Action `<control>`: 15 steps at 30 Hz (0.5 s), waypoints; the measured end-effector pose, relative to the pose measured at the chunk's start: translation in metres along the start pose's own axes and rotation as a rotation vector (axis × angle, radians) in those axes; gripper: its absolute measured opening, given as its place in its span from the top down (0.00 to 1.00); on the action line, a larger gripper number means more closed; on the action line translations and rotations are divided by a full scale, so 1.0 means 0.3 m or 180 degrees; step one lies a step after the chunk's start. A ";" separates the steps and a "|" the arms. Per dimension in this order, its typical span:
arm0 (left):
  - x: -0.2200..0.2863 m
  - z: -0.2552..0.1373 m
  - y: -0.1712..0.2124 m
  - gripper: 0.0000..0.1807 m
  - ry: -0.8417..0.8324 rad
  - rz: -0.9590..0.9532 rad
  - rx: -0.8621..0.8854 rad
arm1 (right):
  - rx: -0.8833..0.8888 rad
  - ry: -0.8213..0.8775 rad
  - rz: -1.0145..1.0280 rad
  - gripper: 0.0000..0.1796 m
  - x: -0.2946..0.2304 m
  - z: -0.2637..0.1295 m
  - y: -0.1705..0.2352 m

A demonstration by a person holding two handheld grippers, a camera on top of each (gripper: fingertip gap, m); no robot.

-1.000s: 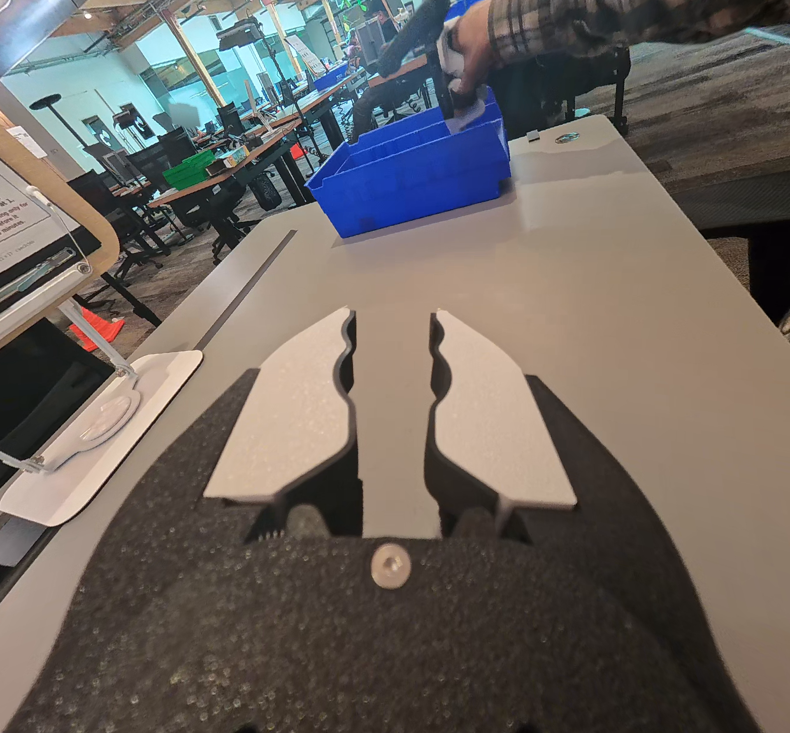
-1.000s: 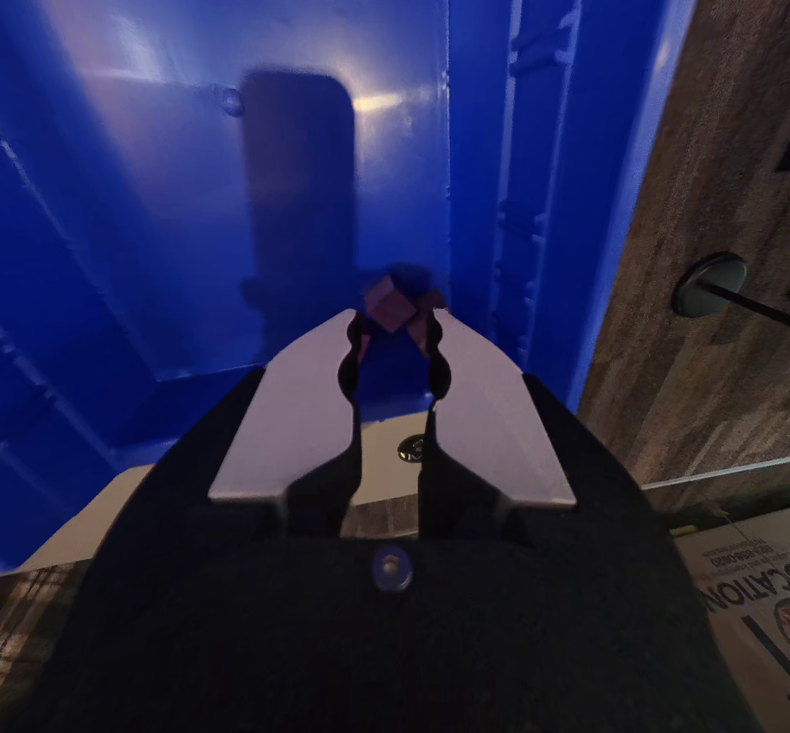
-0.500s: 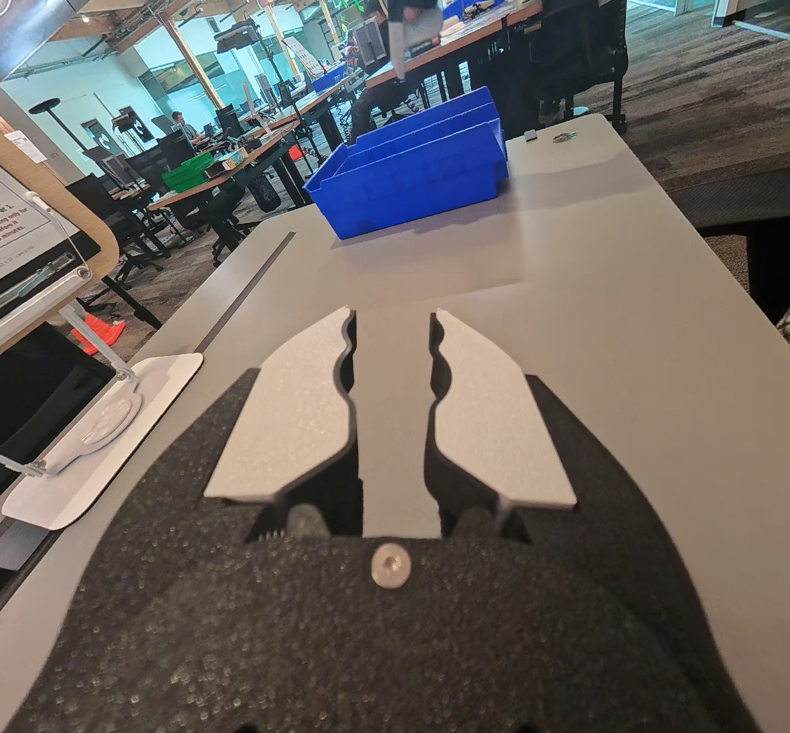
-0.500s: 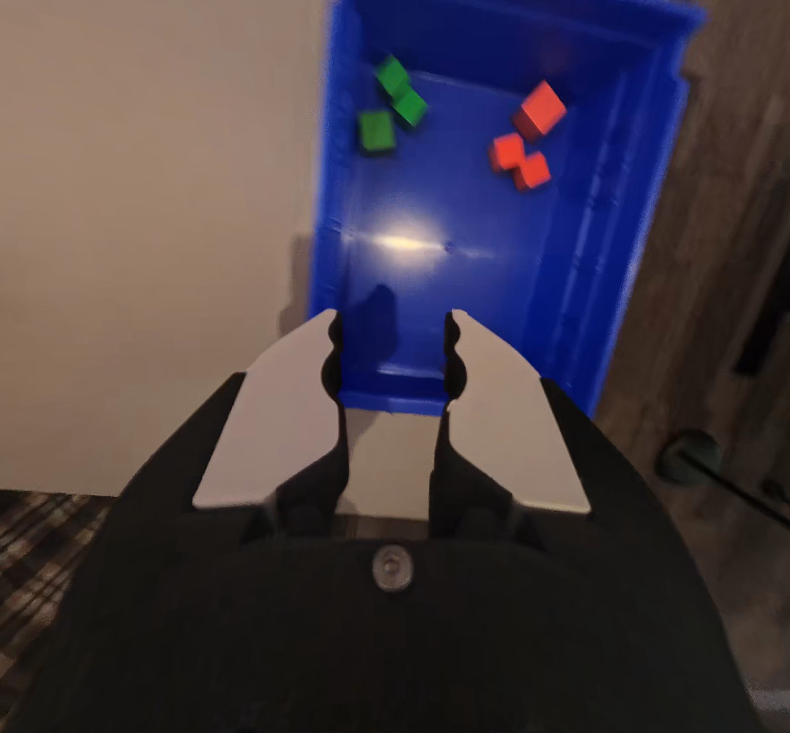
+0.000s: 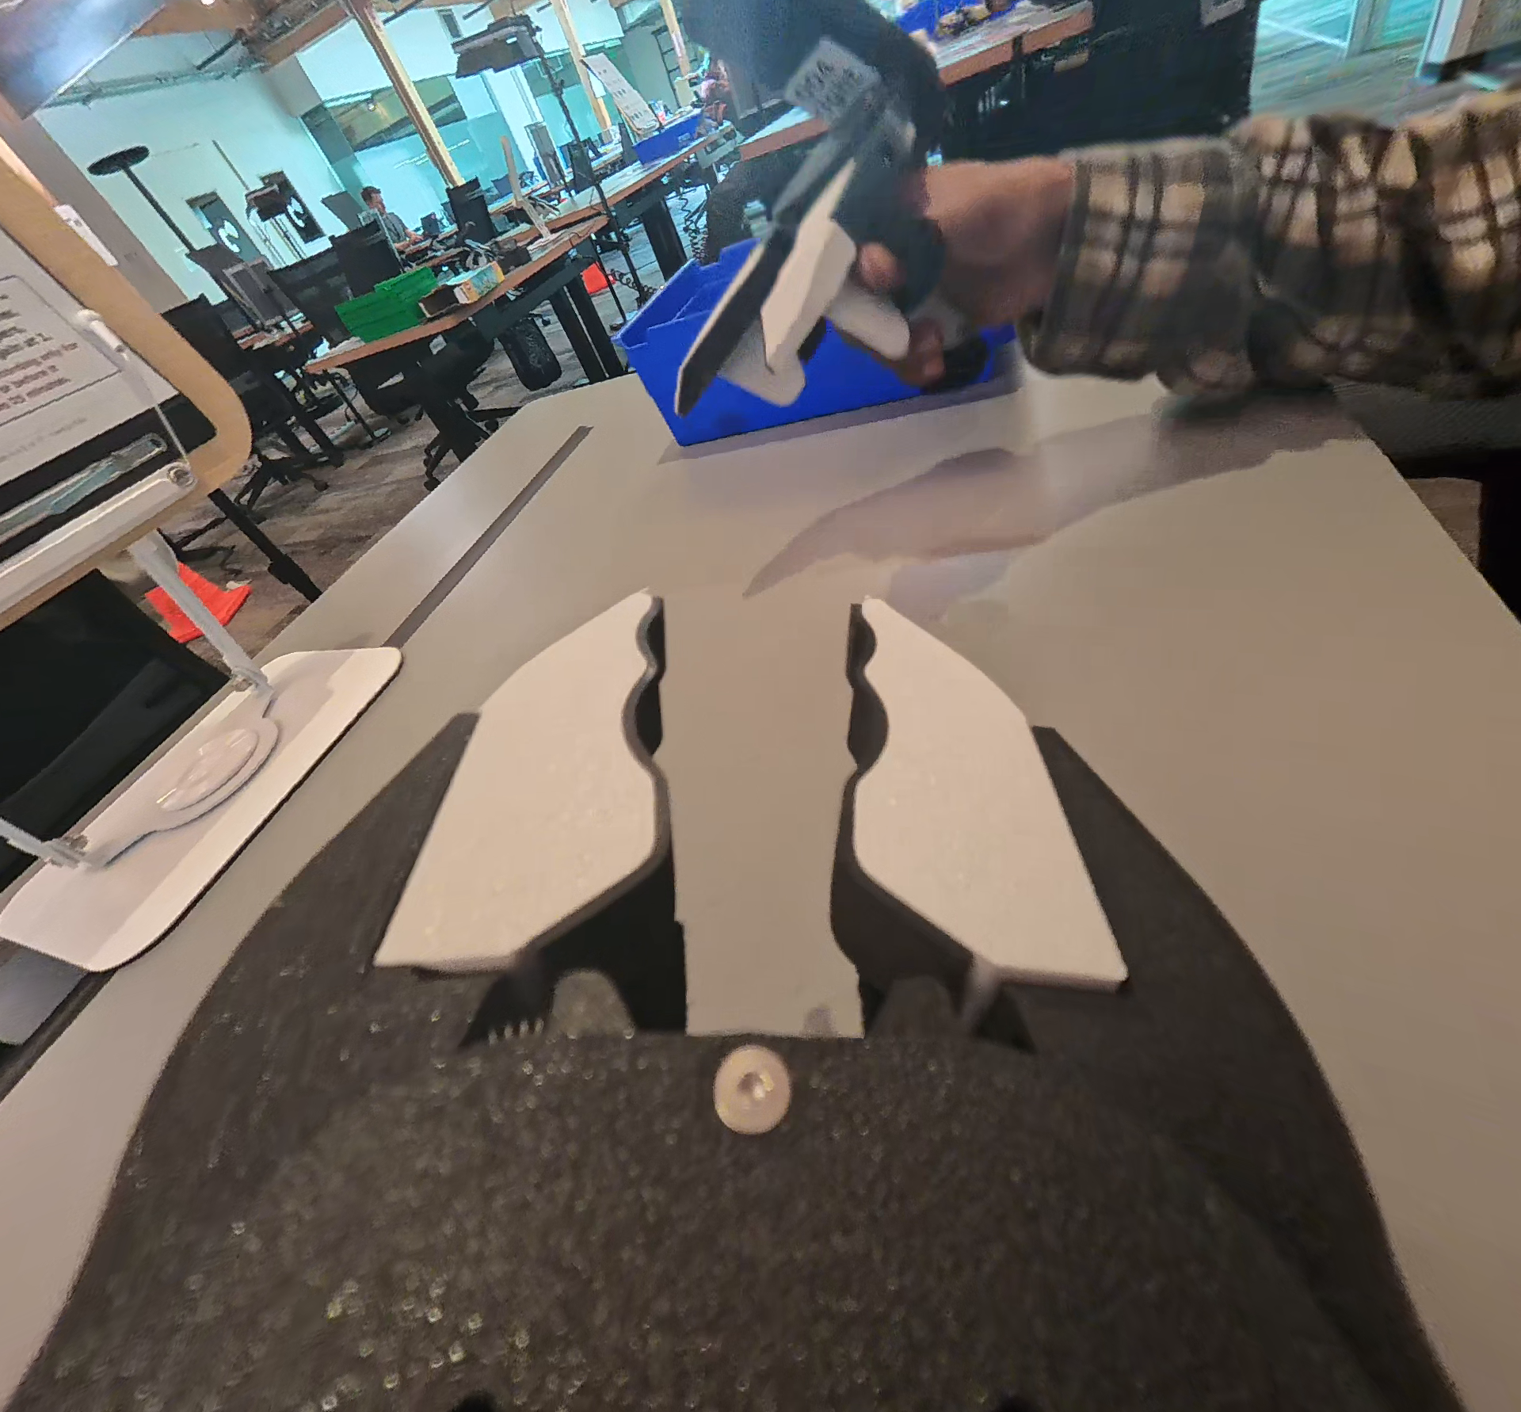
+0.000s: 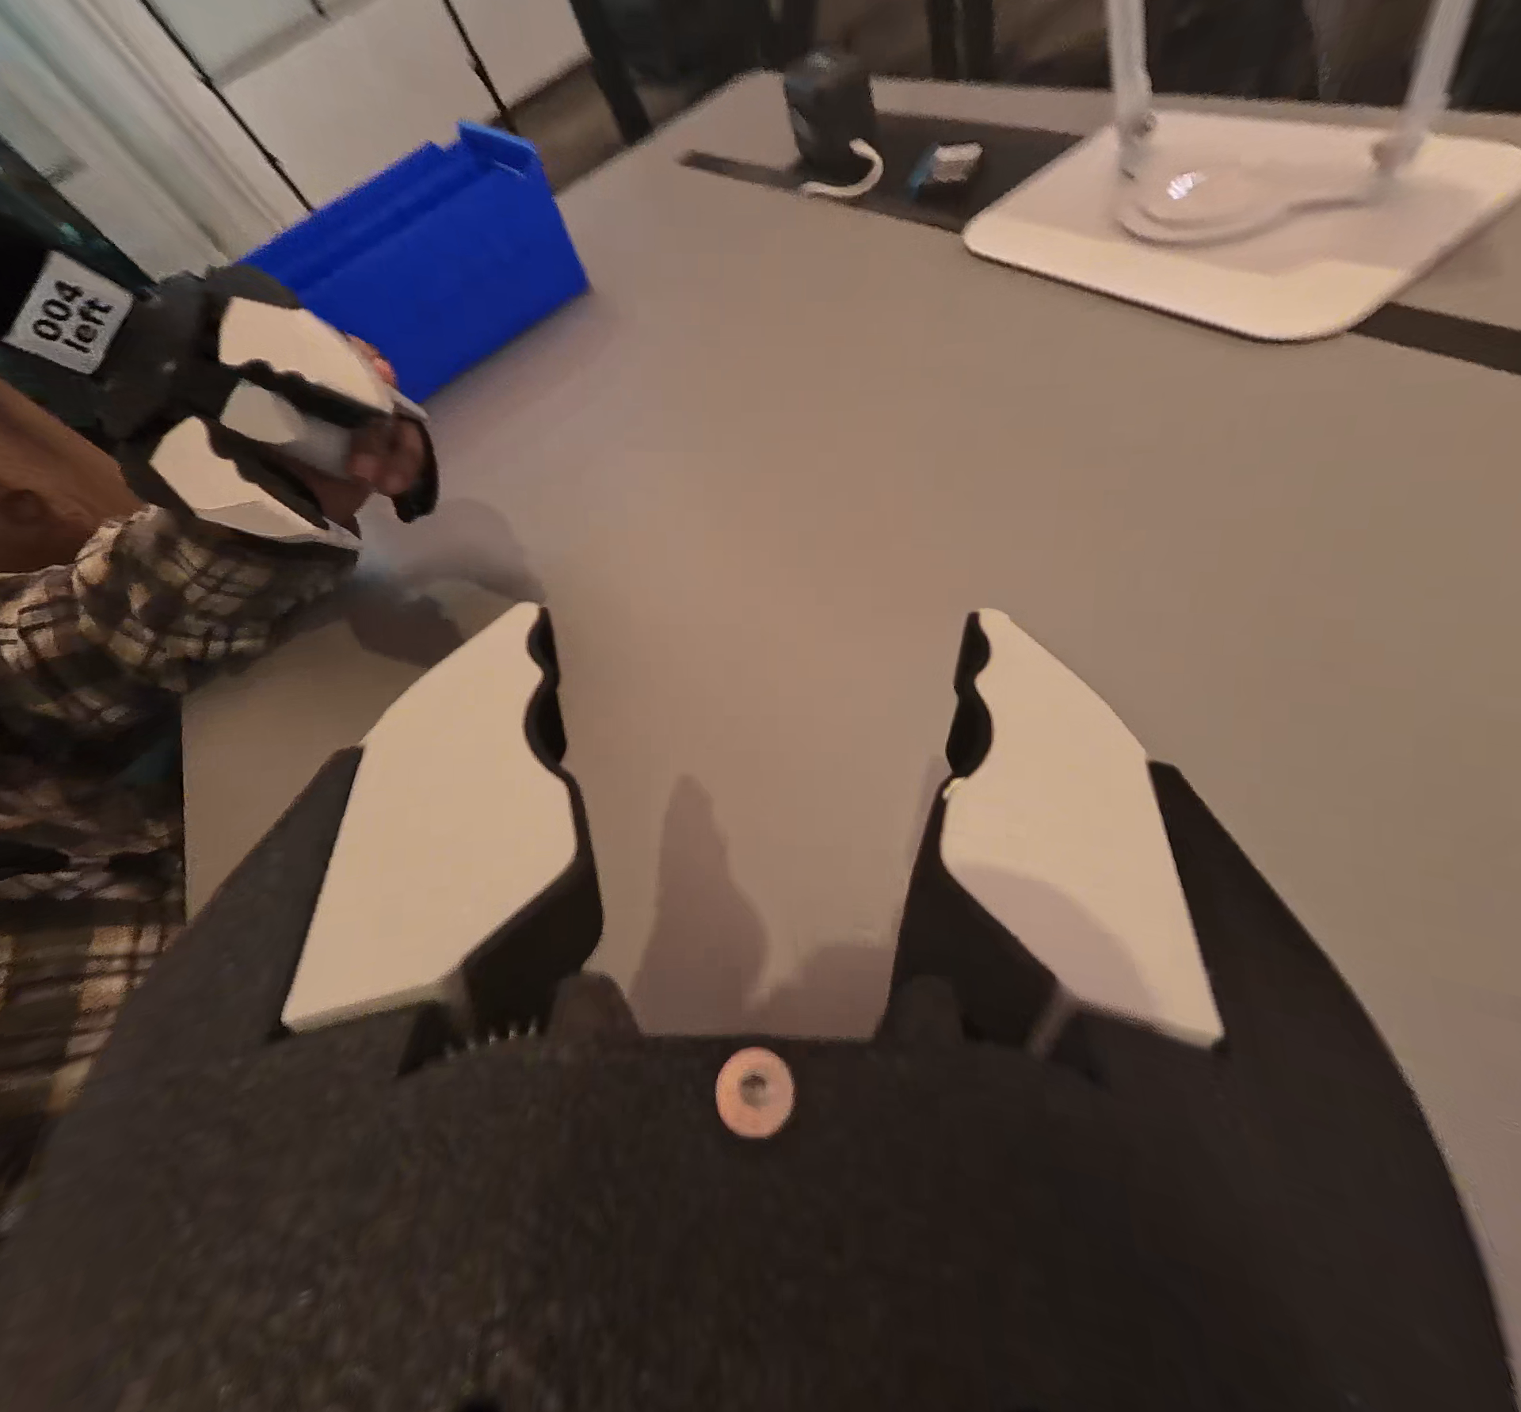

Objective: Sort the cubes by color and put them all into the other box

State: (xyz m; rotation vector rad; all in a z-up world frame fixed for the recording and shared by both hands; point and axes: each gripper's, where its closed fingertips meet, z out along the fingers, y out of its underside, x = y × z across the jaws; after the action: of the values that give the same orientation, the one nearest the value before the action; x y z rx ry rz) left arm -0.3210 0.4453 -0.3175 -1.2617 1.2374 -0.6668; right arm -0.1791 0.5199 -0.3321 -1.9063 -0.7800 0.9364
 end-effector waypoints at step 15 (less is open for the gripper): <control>-0.308 -0.508 -0.115 0.65 -0.1095 0.0362 -0.1135 | 0.0875 -0.0342 -0.0477 0.50 -0.127 0.108 0.014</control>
State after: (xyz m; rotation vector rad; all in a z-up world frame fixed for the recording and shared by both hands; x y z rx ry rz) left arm -0.4800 0.4702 -0.2335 -1.5111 1.1574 -0.1363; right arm -0.2256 0.5015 -0.3357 -1.5496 -0.8006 1.0029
